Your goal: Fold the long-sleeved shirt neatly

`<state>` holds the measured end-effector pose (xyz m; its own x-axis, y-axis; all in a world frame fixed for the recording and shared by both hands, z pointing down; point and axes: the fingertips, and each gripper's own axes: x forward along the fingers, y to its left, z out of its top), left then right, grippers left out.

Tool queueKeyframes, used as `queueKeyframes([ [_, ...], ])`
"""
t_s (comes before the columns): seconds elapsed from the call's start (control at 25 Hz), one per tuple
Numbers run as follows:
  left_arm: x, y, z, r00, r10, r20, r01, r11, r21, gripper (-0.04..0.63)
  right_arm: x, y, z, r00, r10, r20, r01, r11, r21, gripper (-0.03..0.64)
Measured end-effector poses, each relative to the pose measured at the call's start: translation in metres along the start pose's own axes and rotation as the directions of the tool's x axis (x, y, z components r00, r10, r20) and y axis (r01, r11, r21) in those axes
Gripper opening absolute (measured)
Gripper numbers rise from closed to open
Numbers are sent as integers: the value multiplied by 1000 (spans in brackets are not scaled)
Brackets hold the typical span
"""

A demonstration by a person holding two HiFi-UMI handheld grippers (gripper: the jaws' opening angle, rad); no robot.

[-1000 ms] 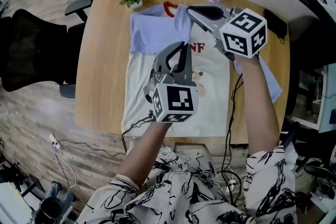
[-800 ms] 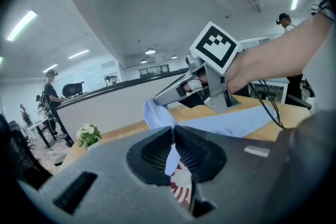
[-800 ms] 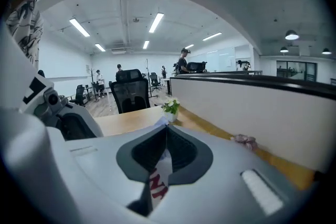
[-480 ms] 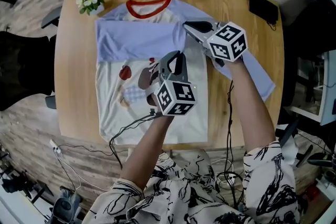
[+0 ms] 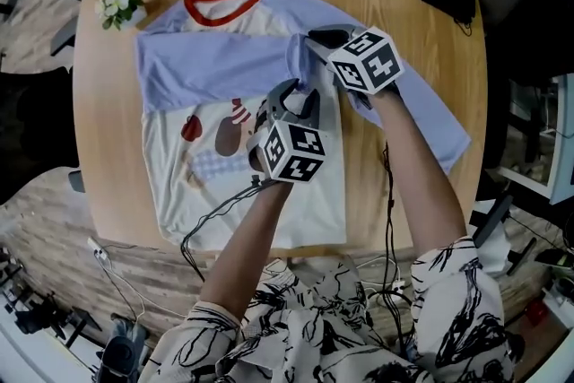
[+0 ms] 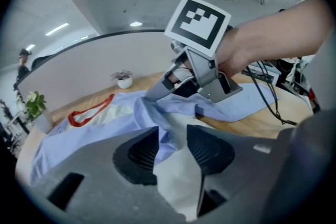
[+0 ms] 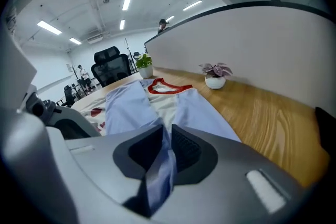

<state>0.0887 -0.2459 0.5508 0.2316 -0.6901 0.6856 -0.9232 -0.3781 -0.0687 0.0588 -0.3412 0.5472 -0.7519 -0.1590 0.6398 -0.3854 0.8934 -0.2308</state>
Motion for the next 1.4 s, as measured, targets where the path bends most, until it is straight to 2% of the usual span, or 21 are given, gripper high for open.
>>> queueKeyframes([
  [0.04, 2, -7, 1, 1000, -31, -1, 31, 999, 16, 195, -4, -2, -2, 1000, 6, 2, -6, 1000, 16, 83],
  [0.2, -5, -31, 13, 995, -99, 20, 98, 994, 55, 238, -45, -15, -7, 999, 9, 47, -13, 997, 82, 133],
  [0.4, -15, -84, 40, 980, -198, 39, 190, 971, 146, 250, -128, -42, -31, 991, -103, 90, 93, 990, 110, 181],
  [0.48, -13, -103, 47, 978, -207, 35, 199, 965, 172, 250, -165, -54, -47, 982, -152, 110, 136, 981, 139, 194],
  [0.52, -11, -103, 49, 981, -189, 31, 182, 971, 157, 252, -183, -61, -57, 977, -181, 114, 163, 975, 154, 196],
  [0.56, -9, -95, 47, 987, -158, 28, 154, 982, 108, 253, -200, -66, -68, 970, -214, 116, 193, 967, 169, 198],
  [0.6, -7, -80, 42, 992, -122, 17, 121, 992, 30, 256, -217, -70, -81, 963, -245, 114, 222, 957, 187, 198],
  [0.68, -2, -40, 28, 998, -60, -32, 55, 990, -131, 310, -248, -75, -109, 948, -298, 110, 267, 936, 230, 209],
  [0.72, 1, -22, 21, 997, -40, -60, 29, 983, -180, 331, -263, -76, -123, 942, -318, 107, 284, 926, 249, 221],
  [0.8, 11, 2, 12, 995, -31, -96, 8, 972, -233, 345, -286, -77, -150, 932, -350, 96, 313, 908, 278, 241],
  [0.92, 27, 10, 18, 993, -63, -97, 35, 965, -260, 364, -305, -71, -196, 926, -373, 50, 341, 888, 309, 247],
  [1.04, 41, -12, 34, 990, -116, -82, 99, 978, -185, 360, -314, -57, -231, 932, -361, -15, 349, 887, 302, 256],
  [1.16, 48, -40, 51, 983, -174, -67, 168, 982, -84, 353, -323, -41, -243, 936, -350, -47, 349, 895, 279, 256],
  [1.28, 50, -64, 58, 972, -223, -70, 224, 974, 7, 353, -335, -29, -250, 936, -350, -38, 345, 891, 295, 258],
  [1.4, 47, -97, 69, 954, -293, -57, 297, 951, 80, 353, -352, -30, -263, 925, -375, -53, 374, 883, 282, 261],
])
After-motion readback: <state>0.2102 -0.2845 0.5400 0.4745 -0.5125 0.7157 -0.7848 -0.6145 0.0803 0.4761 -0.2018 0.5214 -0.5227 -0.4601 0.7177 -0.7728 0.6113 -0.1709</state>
